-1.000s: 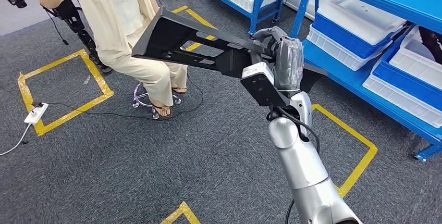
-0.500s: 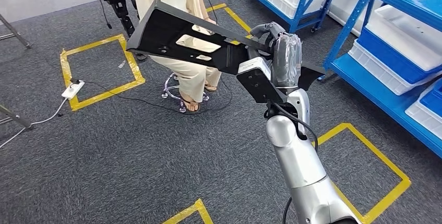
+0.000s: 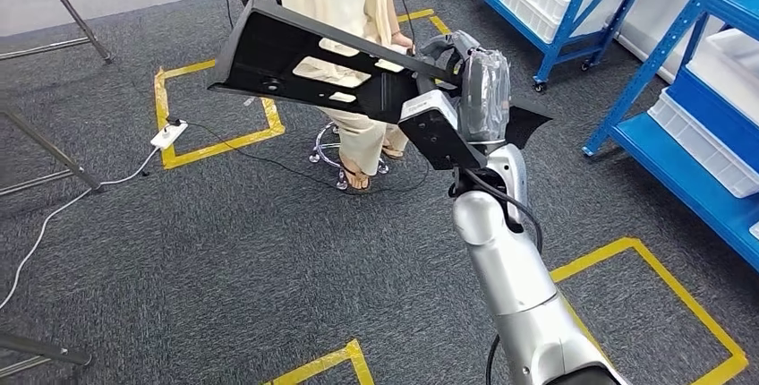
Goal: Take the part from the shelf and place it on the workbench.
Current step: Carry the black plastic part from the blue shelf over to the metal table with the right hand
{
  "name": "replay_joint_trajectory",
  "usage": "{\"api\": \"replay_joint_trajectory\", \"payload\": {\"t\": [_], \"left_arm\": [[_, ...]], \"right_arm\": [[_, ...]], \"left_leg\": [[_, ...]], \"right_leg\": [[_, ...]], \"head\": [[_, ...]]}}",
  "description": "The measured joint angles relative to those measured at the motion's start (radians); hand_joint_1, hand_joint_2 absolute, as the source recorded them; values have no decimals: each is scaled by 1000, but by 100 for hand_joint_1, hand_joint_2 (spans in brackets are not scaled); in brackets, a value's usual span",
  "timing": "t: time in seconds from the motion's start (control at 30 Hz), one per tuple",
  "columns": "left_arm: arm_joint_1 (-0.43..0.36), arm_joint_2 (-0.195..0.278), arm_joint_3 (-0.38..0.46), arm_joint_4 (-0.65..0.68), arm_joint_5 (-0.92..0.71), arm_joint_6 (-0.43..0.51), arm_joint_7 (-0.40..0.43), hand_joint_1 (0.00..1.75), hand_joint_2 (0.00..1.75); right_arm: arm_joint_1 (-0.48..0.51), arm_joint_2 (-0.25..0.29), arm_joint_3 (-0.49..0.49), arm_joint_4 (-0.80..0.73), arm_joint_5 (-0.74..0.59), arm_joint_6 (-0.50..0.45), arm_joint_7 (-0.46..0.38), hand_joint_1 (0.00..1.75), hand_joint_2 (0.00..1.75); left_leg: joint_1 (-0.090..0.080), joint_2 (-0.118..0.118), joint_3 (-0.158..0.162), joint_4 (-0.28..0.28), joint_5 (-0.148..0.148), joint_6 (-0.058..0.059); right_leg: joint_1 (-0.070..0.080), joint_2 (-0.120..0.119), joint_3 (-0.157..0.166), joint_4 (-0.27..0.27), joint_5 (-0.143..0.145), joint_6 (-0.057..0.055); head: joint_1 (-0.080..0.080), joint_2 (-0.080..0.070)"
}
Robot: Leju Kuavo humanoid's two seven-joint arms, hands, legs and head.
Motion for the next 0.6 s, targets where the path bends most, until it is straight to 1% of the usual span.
{"api": "replay_joint_trajectory", "payload": {"t": [0.03,0.07,0.1,0.13,0.17,0.2,0.23,0.27,0.3,0.33,0.37,0.4,0.43,0.47,0.5,0.53,0.57,0.6], "left_arm": [[-1,0,1,0,0,0,0,0,0],[-2,0,2,0,1,0,0,0,0],[-3,-1,2,0,2,0,0,0,0],[-4,-1,3,0,3,0,0,0,0],[-4,-1,3,0,5,1,0,0,0],[-3,-1,4,0,6,1,-1,0,0],[-3,-1,4,0,7,2,-1,0,0],[-4,-1,4,0,7,2,-1,0,0],[-5,-1,4,0,7,3,-1,0,0],[-6,-1,4,0,7,5,-1,0,0],[-6,-1,4,0,7,6,-1,0,0],[-6,-1,5,0,7,6,-1,0,0],[-5,-1,5,0,7,6,-1,0,0],[-5,-2,5,0,7,6,-1,0,0],[-6,-2,5,0,7,6,-1,0,0],[-6,-2,5,0,7,6,-1,0,0],[-6,-2,5,0,7,7,-1,0,0],[-5,-2,6,0,8,7,-1,0,0]], "right_arm": [[-7,0,0,2,-2,2,-1,175,175],[-12,0,0,5,-4,4,-4,175,175],[-16,0,1,8,-7,6,-6,175,175],[-20,1,2,11,-9,7,-9,175,175],[-21,2,3,14,-12,8,-12,175,175],[-23,2,3,18,-15,8,-14,175,175],[-25,3,4,20,-17,8,-16,175,175],[-26,2,4,23,-18,8,-17,175,175],[-26,1,4,26,-20,8,-18,175,175],[-26,-1,5,29,-21,8,-19,175,175],[-25,-4,4,33,-21,8,-19,175,175],[-23,-6,4,37,-22,8,-19,175,175],[-23,-7,4,39,-22,8,-19,175,175],[-23,-8,4,41,-22,8,-19,175,175],[-24,-8,5,42,-22,8,-19,175,175],[-25,-8,5,42,-22,8,-20,175,175],[-26,-8,5,43,-22,8,-20,175,175],[-27,-8,5,44,-22,8,-21,175,175]], "left_leg": [[-1,12,29,-54,17,2],[-4,20,45,-85,23,6],[-9,18,48,-95,20,13],[-13,6,47,-97,21,23],[-15,-3,49,-101,23,32],[-16,-12,52,-107,26,41],[-16,-20,56,-112,30,50],[-15,-28,59,-116,33,57],[-17,-38,59,-116,33,61],[-18,-48,59,-116,33,64],[-19,-61,59,-116,33,65],[-20,-73,59,-116,33,65],[-21,-86,59,-115,33,65],[-21,-98,60,-114,32,65],[-21,-110,60,-114,32,63],[-22,-121,59,-112,31,60],[-24,-130,58,-111,30,56],[-25,-137,57,-110,30,51]], "right_leg": [[3,-6,0,3,-4,6],[6,-12,0,5,-8,13],[9,-19,0,4,-10,20],[9,-27,3,2,-12,27],[8,-29,3,4,-14,34],[6,-20,1,12,-21,39],[3,-3,-8,35,-35,40],[0,19,-30,84,-59,37],[-2,38,-61,149,-88,32],[-3,47,-98,221,-116,28],[-3,53,-131,281,-135,29],[-3,55,-148,304,-137,33],[-3,57,-145,286,-121,41],[-3,62,-122,230,-92,50],[-5,75,-89,152,-58,57],[-6,89,-58,85,-28,59],[-6,100,-36,37,-8,56],[-6,106,-25,15,2,50]], "head": [[0,0],[2,0],[4,0],[6,0],[8,0],[8,0],[8,0],[9,0],[10,0],[10,0],[11,0],[11,0],[11,0],[12,0],[12,0],[12,0],[11,0],[10,0]]}}
